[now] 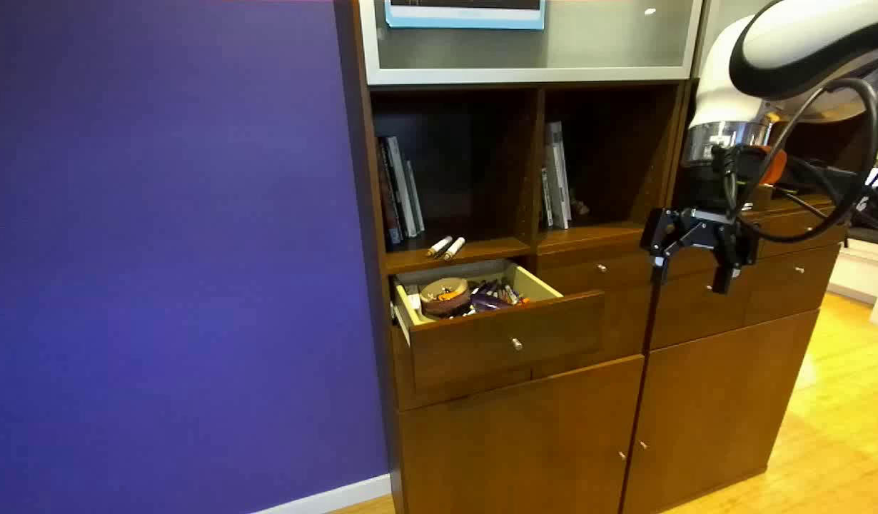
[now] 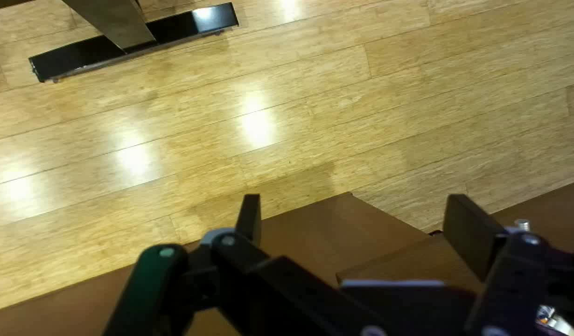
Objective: Pick up the white object to the right and put it in the open drawer
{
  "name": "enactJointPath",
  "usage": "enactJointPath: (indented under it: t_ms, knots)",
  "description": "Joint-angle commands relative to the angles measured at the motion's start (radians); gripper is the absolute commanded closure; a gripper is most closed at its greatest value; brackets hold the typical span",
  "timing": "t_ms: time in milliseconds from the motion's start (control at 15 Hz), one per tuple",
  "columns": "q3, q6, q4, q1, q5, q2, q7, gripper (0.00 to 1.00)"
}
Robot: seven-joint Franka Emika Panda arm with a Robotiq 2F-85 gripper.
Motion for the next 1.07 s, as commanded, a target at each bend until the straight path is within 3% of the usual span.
enactJointPath:
  t_ms: [0,667,1000]
  knots:
    - [0.011,-0.004,0.003,-0.013,0.003,0.0,-0.003,0.0]
    - [0.011,-0.004,0.004,-0.013,0.003,0.0,-0.003,0.0]
    - [0.059,-0.036,0.211,0.014,-0.028,0.161,0.012,0.0]
